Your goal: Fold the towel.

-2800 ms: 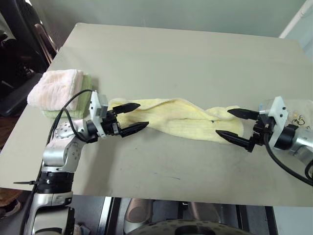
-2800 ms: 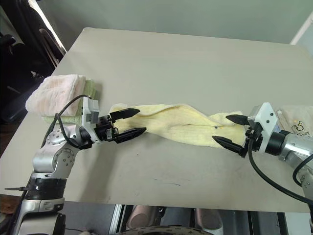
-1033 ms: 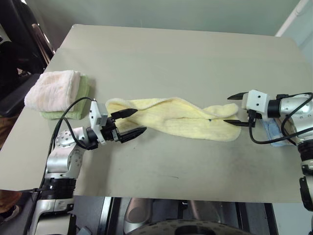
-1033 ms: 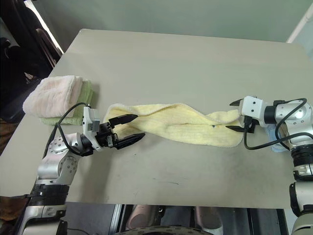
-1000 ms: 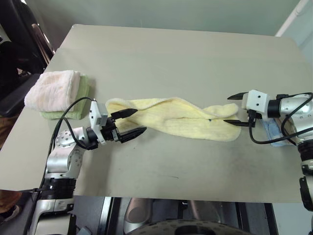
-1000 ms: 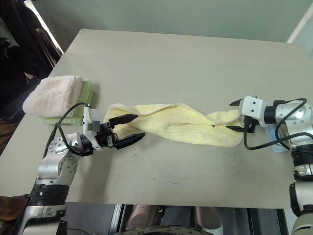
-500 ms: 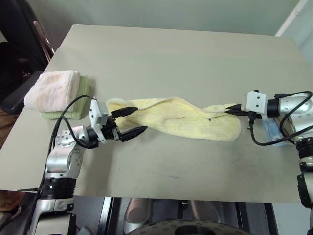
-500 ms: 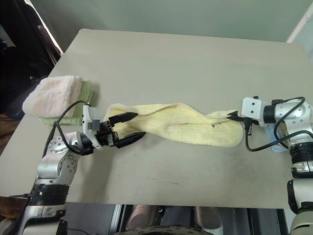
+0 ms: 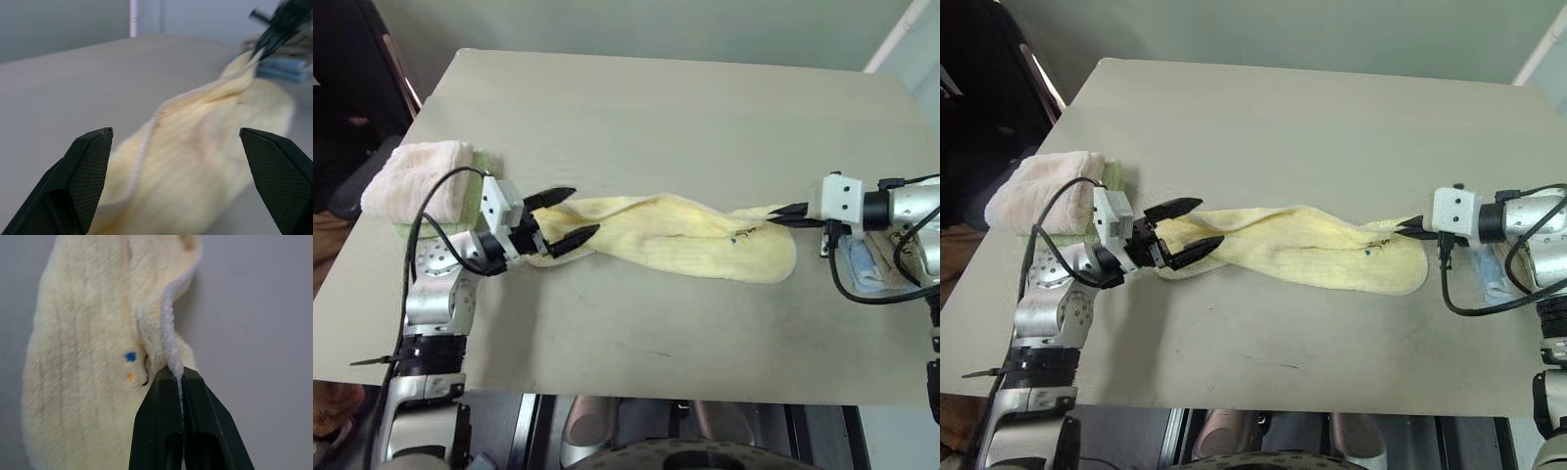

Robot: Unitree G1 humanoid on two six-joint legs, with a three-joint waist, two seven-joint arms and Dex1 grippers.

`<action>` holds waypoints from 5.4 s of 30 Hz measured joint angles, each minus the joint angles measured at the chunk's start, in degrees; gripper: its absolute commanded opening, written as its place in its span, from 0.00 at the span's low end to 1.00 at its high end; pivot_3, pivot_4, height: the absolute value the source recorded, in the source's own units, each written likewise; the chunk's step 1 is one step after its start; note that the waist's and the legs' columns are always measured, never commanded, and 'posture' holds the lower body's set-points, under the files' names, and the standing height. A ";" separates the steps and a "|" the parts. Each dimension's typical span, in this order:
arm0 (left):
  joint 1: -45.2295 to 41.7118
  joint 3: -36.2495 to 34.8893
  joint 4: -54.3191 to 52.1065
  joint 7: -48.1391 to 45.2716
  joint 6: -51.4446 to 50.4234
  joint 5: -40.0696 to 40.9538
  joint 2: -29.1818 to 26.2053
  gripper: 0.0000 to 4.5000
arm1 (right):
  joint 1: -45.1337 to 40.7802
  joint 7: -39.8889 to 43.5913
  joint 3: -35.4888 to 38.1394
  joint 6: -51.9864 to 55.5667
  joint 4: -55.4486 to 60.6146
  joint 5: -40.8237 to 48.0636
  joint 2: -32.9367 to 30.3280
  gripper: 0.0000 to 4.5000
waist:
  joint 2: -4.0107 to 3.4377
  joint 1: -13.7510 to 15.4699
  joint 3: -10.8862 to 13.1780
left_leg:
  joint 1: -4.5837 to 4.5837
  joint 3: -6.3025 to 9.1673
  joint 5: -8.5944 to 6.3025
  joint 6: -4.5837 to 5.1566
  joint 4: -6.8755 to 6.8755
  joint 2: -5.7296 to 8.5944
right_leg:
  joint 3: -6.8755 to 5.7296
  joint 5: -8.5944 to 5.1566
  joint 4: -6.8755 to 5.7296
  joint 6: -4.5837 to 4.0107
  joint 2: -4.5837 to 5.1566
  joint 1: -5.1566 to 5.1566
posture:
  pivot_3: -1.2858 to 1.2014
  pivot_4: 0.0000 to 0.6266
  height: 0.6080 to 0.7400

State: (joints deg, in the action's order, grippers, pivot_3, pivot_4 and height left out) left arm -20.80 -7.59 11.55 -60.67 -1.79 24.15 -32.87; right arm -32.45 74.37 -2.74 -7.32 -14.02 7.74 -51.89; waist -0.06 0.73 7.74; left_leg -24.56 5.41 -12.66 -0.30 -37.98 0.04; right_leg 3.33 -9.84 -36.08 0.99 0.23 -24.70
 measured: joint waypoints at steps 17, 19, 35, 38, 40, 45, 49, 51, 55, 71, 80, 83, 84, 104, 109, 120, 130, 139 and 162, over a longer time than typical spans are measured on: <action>-7.23 -0.08 19.05 -6.07 12.97 -6.59 -4.74 1.00 | 0.31 -9.95 11.22 15.35 17.95 8.28 -2.12 0.00 | 0.00 0.03 0.00 | -0.37 0.01 0.07 0.05 -0.04 0.01 | -0.01 0.04 0.03 0.08 -0.01 -0.28 | 0.52 0.24 1.00; -8.65 -0.04 20.65 -6.83 14.39 -7.10 -4.77 1.00 | -0.99 -10.40 11.81 15.79 19.07 8.40 -2.75 0.00 | 0.00 0.00 0.00 | -0.36 0.01 0.07 0.04 -0.05 0.01 | -0.01 0.04 0.04 0.08 -0.01 -0.28 | 0.52 0.24 1.00; -17.20 4.80 35.03 -13.06 24.55 -12.67 -4.29 1.00 | -7.48 -11.08 12.13 18.20 21.01 10.79 -4.51 0.00 | -0.02 0.03 0.01 | -0.49 0.02 0.09 0.09 -0.07 0.06 | -0.02 0.11 0.05 0.19 0.03 -0.39 | 0.52 0.24 1.00; -20.23 5.03 38.97 -13.74 25.48 -13.46 -4.14 1.00 | -7.49 -10.82 12.13 18.20 21.00 11.15 -4.56 0.00 | -0.02 0.07 0.01 | -0.49 0.02 0.11 0.12 -0.07 0.06 | -0.02 0.13 0.04 0.22 0.03 -0.39 | 0.52 0.24 1.00; -21.12 5.04 40.19 -14.07 26.31 -13.55 -4.10 1.00 | -7.49 -10.78 12.13 18.20 21.00 11.18 -4.58 0.00 | -0.02 0.02 0.01 | -0.49 0.01 0.11 0.12 -0.08 0.06 | -0.01 0.15 0.05 0.25 0.03 -0.39 | 0.52 0.24 1.00; -21.16 5.05 41.77 -14.36 27.09 -14.23 -3.89 1.00 | -7.49 -10.75 12.13 18.20 20.99 11.19 -4.60 0.00 | -0.02 -0.04 0.01 | -0.49 0.01 0.11 0.12 -0.07 0.06 | -0.02 0.27 0.06 0.47 0.02 -0.40 | 0.52 0.24 1.00; -21.34 5.04 42.42 -14.67 27.69 -14.35 -3.89 1.00 | -7.49 -10.74 12.13 18.20 21.00 11.20 -4.60 0.00 | -0.02 -0.02 0.01 | -0.50 0.01 0.12 0.14 -0.09 0.06 | -0.02 0.32 0.06 0.54 0.03 -0.39 | 0.52 0.24 1.00; -21.39 5.04 42.52 -15.02 27.87 -14.36 -3.89 1.00 | -7.49 -10.74 12.13 18.20 20.99 11.20 -4.60 0.00 | -0.02 -0.02 0.01 | -0.50 0.01 0.13 0.15 -0.10 0.06 | -0.01 0.31 0.06 0.53 0.03 -0.39 | 0.52 0.24 1.00; -21.59 5.04 42.61 -15.14 28.00 -14.38 -3.88 1.00 | -7.49 -10.74 12.13 18.20 21.00 11.20 -4.60 0.00 | -0.02 -0.02 0.01 | -0.50 0.01 0.14 0.17 -0.10 0.06 | -0.01 0.31 0.05 0.52 0.03 -0.39 | 0.52 0.24 1.00; -39.01 2.60 56.02 -13.93 18.82 -14.17 1.71 1.00 | -2.50 -9.16 12.87 21.47 27.03 13.50 -7.28 0.00 | -0.07 0.66 -0.02 | -0.86 -0.15 0.39 0.34 -0.21 0.18 | 0.04 0.60 0.18 0.72 0.19 -0.57 | 0.52 0.24 1.00; -38.96 3.10 59.08 -15.45 16.89 -16.77 1.56 1.00 | -1.61 -9.15 12.98 22.11 27.98 13.95 -7.44 0.00 | -0.08 -0.06 -0.02 | -0.91 -0.16 0.43 0.41 -0.23 0.14 | 0.06 0.64 0.16 1.03 0.14 -0.60 | 0.52 0.24 1.00; -39.19 3.29 59.62 -17.07 14.64 -17.39 -0.10 1.00 | -0.96 -9.10 12.98 22.35 28.13 14.47 -7.76 0.00 | -0.07 -0.06 -0.02 | -0.92 -0.16 0.44 0.41 -0.25 0.14 | 0.06 0.64 0.17 1.03 0.14 -0.60 | 0.52 0.24 1.00; -39.38 3.39 59.72 -17.92 13.60 -17.71 -0.81 1.00 | -0.75 -9.09 12.98 22.51 28.14 14.56 -7.96 0.00 | -0.08 -0.05 -0.02 | -0.92 -0.16 0.44 0.41 -0.25 0.14 | 0.06 0.63 0.17 1.02 0.14 -0.60 | 0.52 0.24 1.00; -42.38 8.50 60.47 -24.70 7.06 -24.53 -3.33 1.00 | 0.90 -8.97 13.01 22.98 29.10 15.22 -9.30 0.00 | -0.07 0.14 -0.02 | -0.95 -0.15 0.46 0.45 -0.27 0.15 | 0.06 0.56 0.16 0.91 0.15 -0.60 | 0.52 0.24 1.00; -42.37 9.61 60.71 -26.39 7.06 -25.77 -2.60 1.00 | 1.58 -8.98 13.02 23.01 29.40 15.22 -9.81 0.00 | -0.07 0.15 -0.02 | -0.95 -0.15 0.46 0.45 -0.27 0.15 | 0.06 0.57 0.16 0.95 0.15 -0.60 | 0.52 0.24 1.00; -42.26 11.04 60.76 -27.30 7.59 -27.26 -2.59 0.92 | 2.54 -9.00 13.02 22.86 29.53 15.01 -10.63 0.00 | -0.07 0.15 -0.02 | -0.95 -0.15 0.46 0.45 -0.29 0.15 | 0.06 0.59 0.16 0.99 0.15 -0.60 | 0.52 0.24 1.00; -42.25 11.23 60.82 -28.03 7.54 -28.11 -3.17 0.17 | 2.60 -9.05 13.02 22.44 29.48 14.44 -10.65 0.00 | -0.07 0.15 -0.02 | -0.95 -0.15 0.47 0.45 -0.29 0.15 | 0.06 0.62 0.16 1.06 0.15 -0.60 | 0.52 0.24 1.00; -42.07 11.27 60.81 -28.39 6.63 -27.84 -4.23 0.00 | 2.60 -9.06 13.02 21.87 29.29 14.39 -10.65 0.00 | -0.07 0.15 -0.02 | -0.95 -0.15 0.47 0.46 -0.29 0.15 | 0.06 0.62 0.16 1.05 0.15 -0.60 | 0.52 0.24 1.00; -47.71 -4.08 62.61 8.62 15.53 -19.46 -3.45 0.00 | -7.25 -17.66 9.03 9.87 8.30 2.57 -5.00 0.00 | -0.08 -0.08 -0.02 | -0.91 -0.20 0.56 0.54 -0.31 0.15 | 0.07 0.77 0.14 1.14 0.17 -0.59 | 0.52 0.24 1.00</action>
State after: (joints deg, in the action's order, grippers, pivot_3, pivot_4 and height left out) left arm -68.52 -11.67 74.16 -52.06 13.74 4.69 -36.32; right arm -39.71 56.71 6.29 2.55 -5.72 10.32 -56.89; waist -0.14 0.64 7.73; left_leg -25.47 5.21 -12.10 0.24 -38.28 0.19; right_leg 3.39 -9.06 -35.94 2.13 0.40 -25.29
